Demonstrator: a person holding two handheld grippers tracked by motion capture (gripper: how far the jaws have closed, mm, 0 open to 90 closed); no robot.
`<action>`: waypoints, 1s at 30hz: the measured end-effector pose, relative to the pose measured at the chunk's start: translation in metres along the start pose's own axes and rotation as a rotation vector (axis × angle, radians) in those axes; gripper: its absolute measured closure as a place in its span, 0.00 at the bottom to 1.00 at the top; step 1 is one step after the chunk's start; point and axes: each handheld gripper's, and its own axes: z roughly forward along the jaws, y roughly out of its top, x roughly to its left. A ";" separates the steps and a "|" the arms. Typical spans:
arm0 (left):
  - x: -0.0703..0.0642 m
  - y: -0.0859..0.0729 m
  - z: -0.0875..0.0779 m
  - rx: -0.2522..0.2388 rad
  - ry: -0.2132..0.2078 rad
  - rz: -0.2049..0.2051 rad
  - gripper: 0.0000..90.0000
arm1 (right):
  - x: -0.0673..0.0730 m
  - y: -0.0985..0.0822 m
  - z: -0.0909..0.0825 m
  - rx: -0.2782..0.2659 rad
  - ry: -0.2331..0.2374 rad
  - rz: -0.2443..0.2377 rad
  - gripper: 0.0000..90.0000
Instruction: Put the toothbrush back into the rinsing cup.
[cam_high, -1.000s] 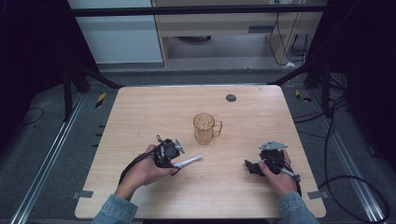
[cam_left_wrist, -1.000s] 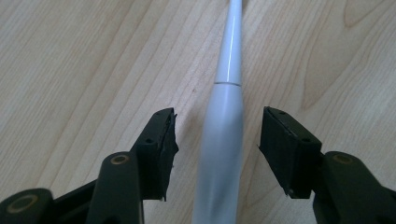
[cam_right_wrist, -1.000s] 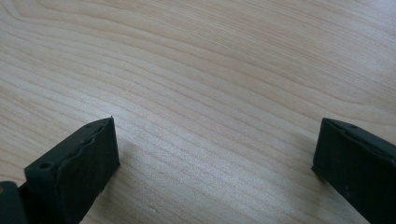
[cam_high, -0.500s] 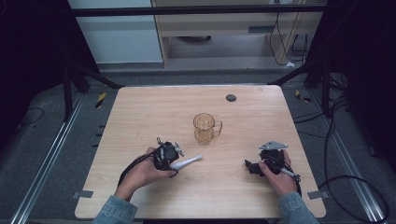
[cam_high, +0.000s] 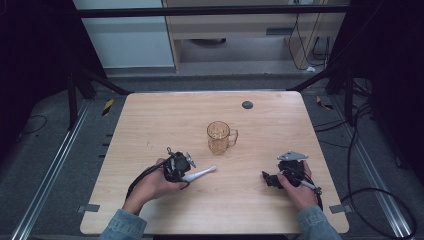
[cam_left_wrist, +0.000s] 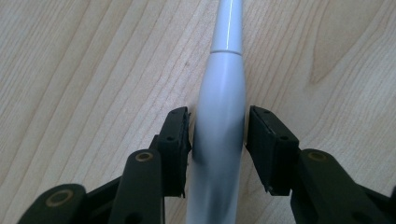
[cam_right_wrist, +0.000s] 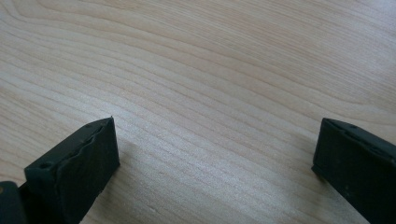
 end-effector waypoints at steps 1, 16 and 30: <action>0.000 0.000 0.001 0.000 -0.001 0.000 0.66 | 0.000 0.000 0.000 0.000 0.000 0.000 0.00; -0.002 -0.001 -0.013 -0.063 0.022 -0.025 0.74 | 0.000 0.000 0.000 0.000 0.000 0.000 0.00; 0.006 0.003 -0.040 -0.194 0.082 -0.100 0.74 | 0.000 0.000 0.000 0.000 0.000 0.001 0.00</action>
